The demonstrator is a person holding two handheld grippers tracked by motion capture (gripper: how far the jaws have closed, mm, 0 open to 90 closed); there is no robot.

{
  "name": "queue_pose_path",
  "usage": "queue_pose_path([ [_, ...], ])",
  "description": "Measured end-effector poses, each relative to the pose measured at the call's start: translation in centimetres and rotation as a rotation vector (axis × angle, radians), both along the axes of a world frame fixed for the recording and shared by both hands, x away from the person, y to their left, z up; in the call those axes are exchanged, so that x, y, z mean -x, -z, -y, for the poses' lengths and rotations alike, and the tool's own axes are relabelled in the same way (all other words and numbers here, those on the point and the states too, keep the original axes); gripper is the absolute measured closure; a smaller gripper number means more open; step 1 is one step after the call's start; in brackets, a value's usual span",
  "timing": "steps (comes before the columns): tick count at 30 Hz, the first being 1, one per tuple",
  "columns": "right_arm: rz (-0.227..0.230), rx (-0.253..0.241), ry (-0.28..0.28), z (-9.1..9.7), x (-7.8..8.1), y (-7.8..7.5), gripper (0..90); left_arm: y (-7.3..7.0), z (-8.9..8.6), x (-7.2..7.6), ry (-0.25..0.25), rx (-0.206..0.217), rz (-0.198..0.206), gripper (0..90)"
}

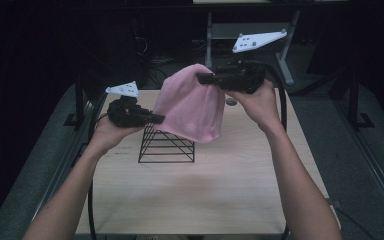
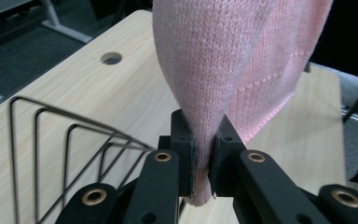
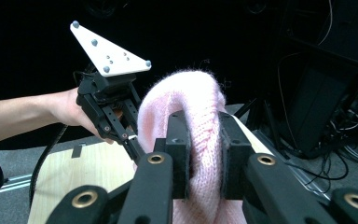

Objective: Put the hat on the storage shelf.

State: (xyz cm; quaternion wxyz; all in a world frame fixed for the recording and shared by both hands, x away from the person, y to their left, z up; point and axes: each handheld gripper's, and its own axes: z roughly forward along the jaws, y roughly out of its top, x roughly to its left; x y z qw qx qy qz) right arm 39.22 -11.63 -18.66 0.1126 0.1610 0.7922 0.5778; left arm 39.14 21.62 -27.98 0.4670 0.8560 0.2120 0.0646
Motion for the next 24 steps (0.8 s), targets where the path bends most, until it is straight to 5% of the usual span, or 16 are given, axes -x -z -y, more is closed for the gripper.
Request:
queue_pose_path([
  [15,-0.023,0.021,-0.019,-2.5,-3.1,1.4,76.8,1.1,-2.0,-1.5,-0.061,-0.051,-0.009,81.8],
  [24,-0.041,0.033,-0.042,-3.6,-3.6,2.0,76.7,1.9,-2.7,-1.4,-0.068,-0.06,-0.023,81.7],
])
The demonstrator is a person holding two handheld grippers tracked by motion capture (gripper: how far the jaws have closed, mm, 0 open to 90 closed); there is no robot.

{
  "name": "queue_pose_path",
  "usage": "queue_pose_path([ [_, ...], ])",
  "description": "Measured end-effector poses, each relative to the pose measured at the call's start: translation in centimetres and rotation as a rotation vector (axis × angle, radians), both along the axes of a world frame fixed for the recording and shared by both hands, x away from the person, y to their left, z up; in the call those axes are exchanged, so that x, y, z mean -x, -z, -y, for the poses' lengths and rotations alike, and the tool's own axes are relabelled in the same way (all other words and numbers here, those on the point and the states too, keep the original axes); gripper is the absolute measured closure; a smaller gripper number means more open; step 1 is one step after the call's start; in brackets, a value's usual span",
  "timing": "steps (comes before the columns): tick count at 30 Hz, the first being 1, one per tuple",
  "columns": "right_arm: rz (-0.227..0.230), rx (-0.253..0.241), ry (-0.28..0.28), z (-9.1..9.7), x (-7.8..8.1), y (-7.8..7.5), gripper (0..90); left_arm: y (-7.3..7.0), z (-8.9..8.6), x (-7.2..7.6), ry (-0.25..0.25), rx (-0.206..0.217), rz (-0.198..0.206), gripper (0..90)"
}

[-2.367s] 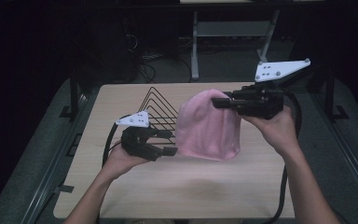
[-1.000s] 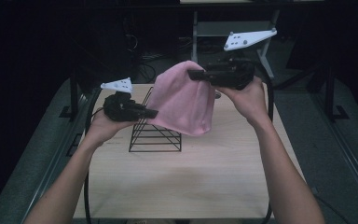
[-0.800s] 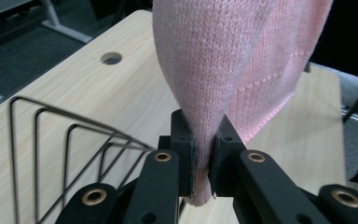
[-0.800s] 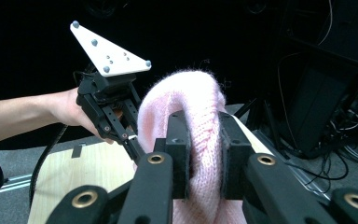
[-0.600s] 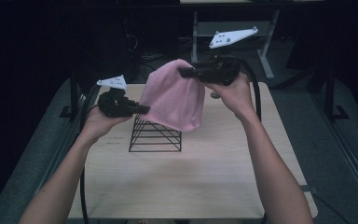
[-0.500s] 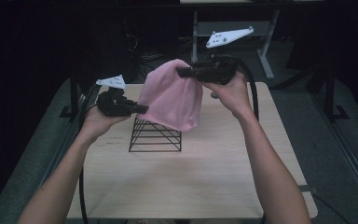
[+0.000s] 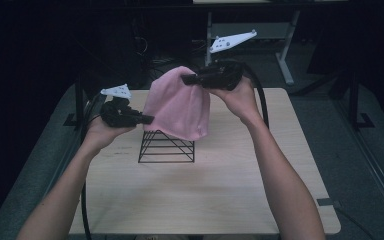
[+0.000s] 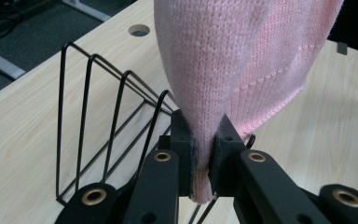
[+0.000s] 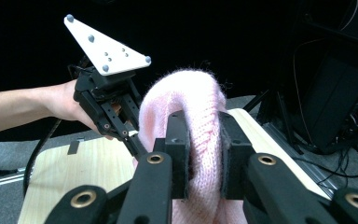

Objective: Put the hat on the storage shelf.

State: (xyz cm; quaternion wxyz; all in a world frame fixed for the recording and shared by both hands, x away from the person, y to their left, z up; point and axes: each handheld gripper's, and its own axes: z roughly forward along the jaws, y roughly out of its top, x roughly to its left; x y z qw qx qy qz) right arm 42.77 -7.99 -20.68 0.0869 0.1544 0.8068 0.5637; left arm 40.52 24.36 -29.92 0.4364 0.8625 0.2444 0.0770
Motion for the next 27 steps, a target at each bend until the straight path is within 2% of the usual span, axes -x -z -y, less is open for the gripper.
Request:
queue_pose_path([
  [9,-0.004,0.024,-0.032,-1.2,0.2,0.5,76.2,0.8,-1.3,0.4,-0.017,-0.006,-0.006,81.7],
  [14,-0.008,0.031,-0.049,-1.9,0.2,0.9,76.2,1.0,-1.7,0.6,-0.025,-0.045,0.001,81.7],
  [23,-0.01,0.056,-0.065,-2.8,0.1,1.4,76.0,2.1,-2.4,0.8,-0.035,-0.033,-0.017,81.7],
  [27,-0.012,0.064,-0.077,-3.2,0.1,1.7,75.9,2.4,-2.3,0.9,-0.033,-0.055,-0.015,81.7],
])
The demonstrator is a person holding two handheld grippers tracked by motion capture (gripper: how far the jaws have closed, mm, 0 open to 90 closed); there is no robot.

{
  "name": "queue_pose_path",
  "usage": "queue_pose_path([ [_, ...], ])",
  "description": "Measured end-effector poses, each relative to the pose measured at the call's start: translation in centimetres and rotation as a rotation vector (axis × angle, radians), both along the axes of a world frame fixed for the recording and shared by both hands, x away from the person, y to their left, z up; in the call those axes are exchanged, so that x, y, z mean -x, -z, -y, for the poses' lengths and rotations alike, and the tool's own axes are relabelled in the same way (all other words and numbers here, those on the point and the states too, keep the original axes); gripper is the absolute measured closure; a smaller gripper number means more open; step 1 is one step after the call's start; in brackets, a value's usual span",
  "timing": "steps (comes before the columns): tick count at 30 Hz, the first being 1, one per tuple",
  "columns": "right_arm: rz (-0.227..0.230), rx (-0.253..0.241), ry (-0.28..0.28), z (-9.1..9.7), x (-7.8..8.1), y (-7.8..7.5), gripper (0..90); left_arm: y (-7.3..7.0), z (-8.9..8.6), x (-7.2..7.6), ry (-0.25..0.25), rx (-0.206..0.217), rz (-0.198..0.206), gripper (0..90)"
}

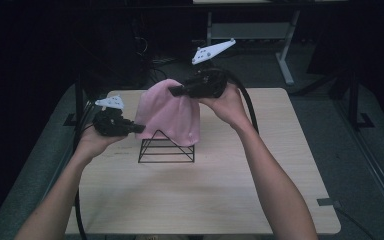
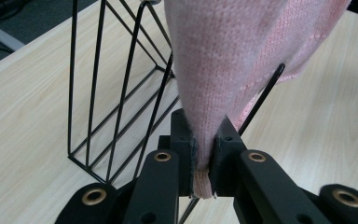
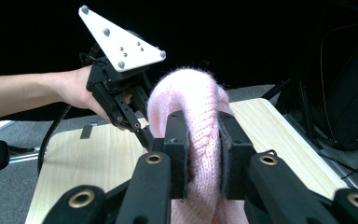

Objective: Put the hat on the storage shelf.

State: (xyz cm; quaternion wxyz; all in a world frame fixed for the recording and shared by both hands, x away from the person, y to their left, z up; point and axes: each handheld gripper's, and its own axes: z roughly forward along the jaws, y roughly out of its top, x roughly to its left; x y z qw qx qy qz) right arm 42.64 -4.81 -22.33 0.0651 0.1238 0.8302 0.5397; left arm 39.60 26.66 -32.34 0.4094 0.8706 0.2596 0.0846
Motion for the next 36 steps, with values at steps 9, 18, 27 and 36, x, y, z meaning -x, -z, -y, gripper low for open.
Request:
queue_pose_path([
  [9,-0.006,0.021,-0.016,-0.8,0.0,0.4,75.6,0.9,-0.5,0.1,-0.018,0.005,-0.023,81.7],
  [18,-0.014,0.033,-0.016,-1.2,-0.3,0.9,75.4,1.2,-0.6,0.0,-0.027,-0.026,-0.029,81.7],
  [27,-0.027,0.036,-0.019,-1.4,-0.2,1.8,75.3,1.6,-0.3,0.0,-0.026,-0.088,-0.034,81.7],
  [36,-0.049,0.045,-0.021,-1.5,-0.2,2.7,75.0,2.5,-0.3,0.0,-0.021,-0.103,-0.041,81.7],
])
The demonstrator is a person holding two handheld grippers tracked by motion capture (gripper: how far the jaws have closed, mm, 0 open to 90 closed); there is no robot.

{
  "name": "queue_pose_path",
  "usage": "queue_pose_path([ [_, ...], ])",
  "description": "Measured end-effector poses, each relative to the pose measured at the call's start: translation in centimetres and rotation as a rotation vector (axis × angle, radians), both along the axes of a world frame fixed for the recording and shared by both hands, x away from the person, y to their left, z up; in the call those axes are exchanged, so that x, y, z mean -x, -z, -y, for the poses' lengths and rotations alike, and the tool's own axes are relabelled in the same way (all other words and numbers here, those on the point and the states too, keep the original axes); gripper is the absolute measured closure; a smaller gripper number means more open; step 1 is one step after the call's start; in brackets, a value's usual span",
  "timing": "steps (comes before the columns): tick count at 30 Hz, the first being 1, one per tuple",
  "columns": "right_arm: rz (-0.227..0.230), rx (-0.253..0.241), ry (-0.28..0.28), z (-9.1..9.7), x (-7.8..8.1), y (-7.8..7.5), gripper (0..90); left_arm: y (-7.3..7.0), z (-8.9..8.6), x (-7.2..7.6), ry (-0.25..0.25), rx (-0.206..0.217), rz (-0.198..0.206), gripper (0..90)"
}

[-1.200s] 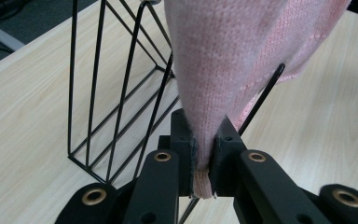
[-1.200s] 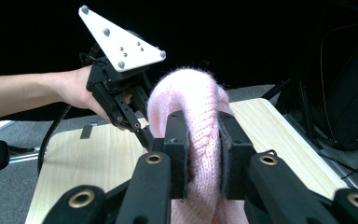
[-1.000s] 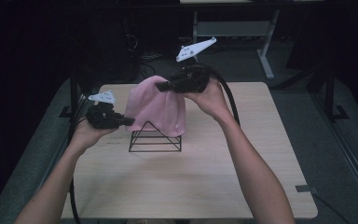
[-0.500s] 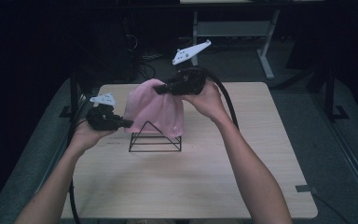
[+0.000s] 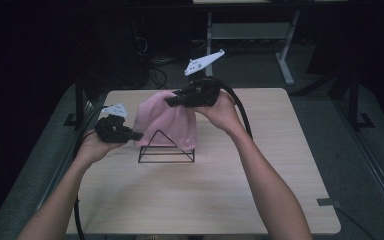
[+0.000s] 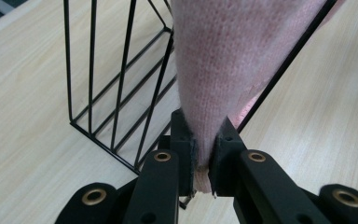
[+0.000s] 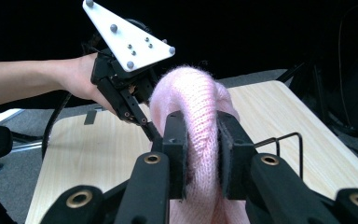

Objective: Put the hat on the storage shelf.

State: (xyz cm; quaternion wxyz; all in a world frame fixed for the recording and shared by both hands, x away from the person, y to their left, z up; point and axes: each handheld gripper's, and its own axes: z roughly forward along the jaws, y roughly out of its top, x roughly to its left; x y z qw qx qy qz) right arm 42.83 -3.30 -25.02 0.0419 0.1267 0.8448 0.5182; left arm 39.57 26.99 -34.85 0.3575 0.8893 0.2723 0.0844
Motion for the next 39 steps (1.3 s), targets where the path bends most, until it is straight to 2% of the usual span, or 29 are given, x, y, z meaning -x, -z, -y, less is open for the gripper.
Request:
queue_pose_path([
  [5,-0.009,0.009,-0.006,-0.2,0.0,0.5,74.7,0.5,-0.2,0.1,-0.003,-0.002,-0.014,81.7],
  [7,-0.016,0.015,-0.009,-0.3,0.0,0.7,74.7,0.7,-0.3,0.1,-0.004,-0.007,-0.007,81.7],
  [10,-0.019,0.017,-0.017,-0.5,0.1,0.9,74.4,1.0,-0.4,0.2,-0.008,-0.001,-0.019,81.7],
  [14,-0.03,0.034,-0.026,-0.7,0.0,1.3,74.2,1.6,-0.5,0.1,-0.006,-0.019,-0.036,81.7],
  [19,-0.038,0.047,-0.032,-1.1,0.1,1.6,74.1,2.1,-0.5,0.1,-0.01,-0.012,-0.046,81.7],
  [27,-0.061,0.052,-0.036,-1.3,0.1,2.2,73.9,2.5,-0.5,0.0,-0.008,-0.044,-0.061,81.7],
  [34,-0.072,0.059,-0.045,-1.4,0.0,3.0,73.3,3.1,-0.1,-0.2,0.003,-0.107,-0.063,81.7],
  [39,-0.087,0.064,-0.053,-1.6,-0.1,3.5,73.2,3.7,-0.3,-0.2,-0.004,-0.106,-0.075,81.6],
])
